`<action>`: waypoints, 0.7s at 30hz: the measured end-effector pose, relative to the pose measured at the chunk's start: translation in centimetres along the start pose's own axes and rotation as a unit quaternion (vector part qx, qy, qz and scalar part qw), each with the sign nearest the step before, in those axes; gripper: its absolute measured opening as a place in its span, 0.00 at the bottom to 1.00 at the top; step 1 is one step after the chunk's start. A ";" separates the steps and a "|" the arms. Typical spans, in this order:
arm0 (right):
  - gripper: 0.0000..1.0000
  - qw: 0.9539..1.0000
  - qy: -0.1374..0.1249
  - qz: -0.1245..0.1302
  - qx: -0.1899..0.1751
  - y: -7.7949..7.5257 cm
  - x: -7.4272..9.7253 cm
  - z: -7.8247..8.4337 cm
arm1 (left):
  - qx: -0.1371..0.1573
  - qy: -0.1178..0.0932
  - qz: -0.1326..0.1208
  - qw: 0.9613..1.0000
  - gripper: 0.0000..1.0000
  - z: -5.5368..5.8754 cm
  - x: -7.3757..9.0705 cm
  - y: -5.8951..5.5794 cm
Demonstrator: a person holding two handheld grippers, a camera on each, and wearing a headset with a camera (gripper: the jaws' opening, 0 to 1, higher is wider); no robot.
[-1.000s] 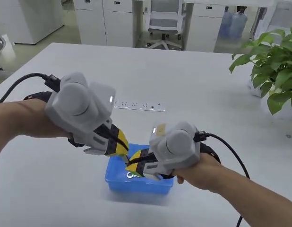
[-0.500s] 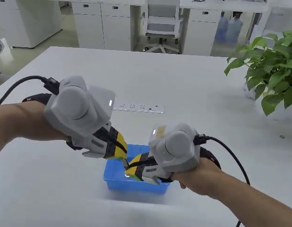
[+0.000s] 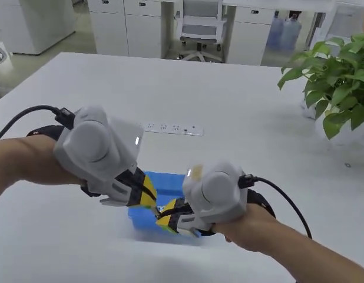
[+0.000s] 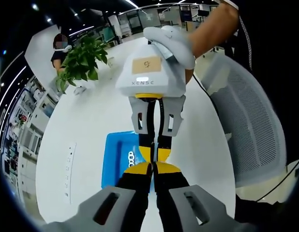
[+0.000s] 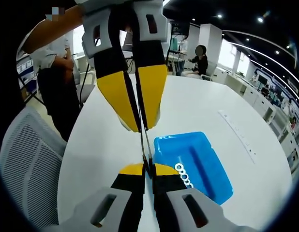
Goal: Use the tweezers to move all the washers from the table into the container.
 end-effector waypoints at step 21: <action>0.05 0.998 0.051 -0.019 0.021 1.9 -0.4 3.1 | 0.001 0.030 0.013 0.999 0.06 3.0 -2.6 -2.3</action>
Point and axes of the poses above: the centre of the closed fingertips' face, and the gripper's own axes: x roughly backward along the fingers, y roughly to its left, z roughly out of its underside, the point moved 4 cm from there along x, roughly backward along the fingers, and after that the axes turned 4 degrees about -y, right-handed, at the moved point
